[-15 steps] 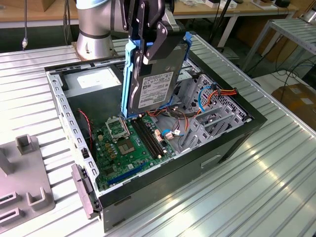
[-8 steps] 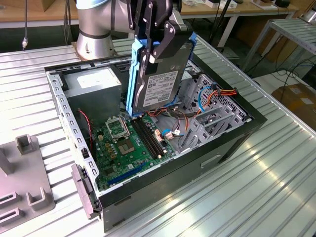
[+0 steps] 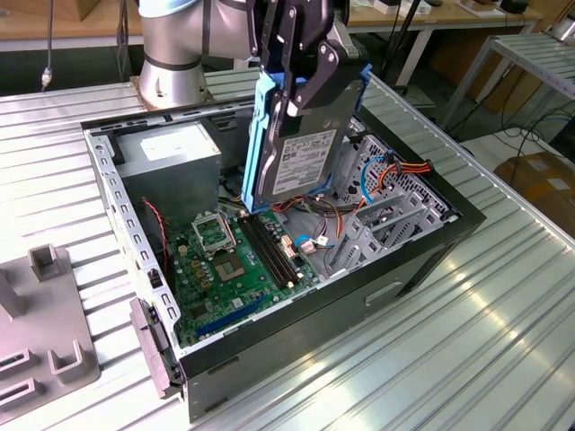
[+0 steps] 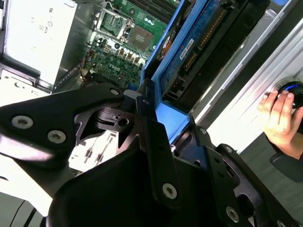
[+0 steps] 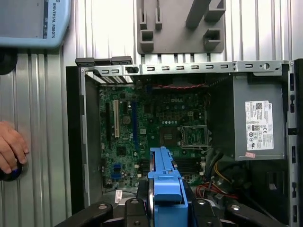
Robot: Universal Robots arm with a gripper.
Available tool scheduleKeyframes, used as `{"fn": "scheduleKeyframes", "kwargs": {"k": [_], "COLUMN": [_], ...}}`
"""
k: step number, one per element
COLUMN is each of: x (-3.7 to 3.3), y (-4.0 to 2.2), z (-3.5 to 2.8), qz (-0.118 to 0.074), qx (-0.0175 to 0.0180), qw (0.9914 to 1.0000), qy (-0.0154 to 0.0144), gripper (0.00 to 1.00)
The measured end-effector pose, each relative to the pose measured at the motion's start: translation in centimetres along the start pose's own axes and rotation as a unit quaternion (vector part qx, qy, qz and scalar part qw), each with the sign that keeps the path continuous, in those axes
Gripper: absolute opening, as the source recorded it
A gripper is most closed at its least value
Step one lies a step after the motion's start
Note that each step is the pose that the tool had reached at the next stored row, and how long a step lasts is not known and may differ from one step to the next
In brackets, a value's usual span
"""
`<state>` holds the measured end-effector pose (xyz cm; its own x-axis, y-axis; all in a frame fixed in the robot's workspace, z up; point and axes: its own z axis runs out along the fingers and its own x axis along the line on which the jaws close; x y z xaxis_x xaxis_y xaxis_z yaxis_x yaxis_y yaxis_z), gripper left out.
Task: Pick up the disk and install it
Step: 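Insert the disk into the insertion slot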
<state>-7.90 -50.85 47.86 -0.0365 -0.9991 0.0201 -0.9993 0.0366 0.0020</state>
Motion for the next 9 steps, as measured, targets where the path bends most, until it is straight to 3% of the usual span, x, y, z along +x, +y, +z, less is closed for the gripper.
{"fn": "scheduleKeyframes", "kwargs": {"k": [3,7,9], "x": [0.39,0.36,0.35], "y": [-0.3,-1.89,-2.31], "z": [0.03,0.07,0.09], "qz": [0.002,0.003,0.003], "qx": [0.0,0.0,-0.0001], "qw": [1.0,0.99999,0.99999], "qy": [0.0,0.0006,0.0008], "gripper": [0.37,0.37,0.37]}}
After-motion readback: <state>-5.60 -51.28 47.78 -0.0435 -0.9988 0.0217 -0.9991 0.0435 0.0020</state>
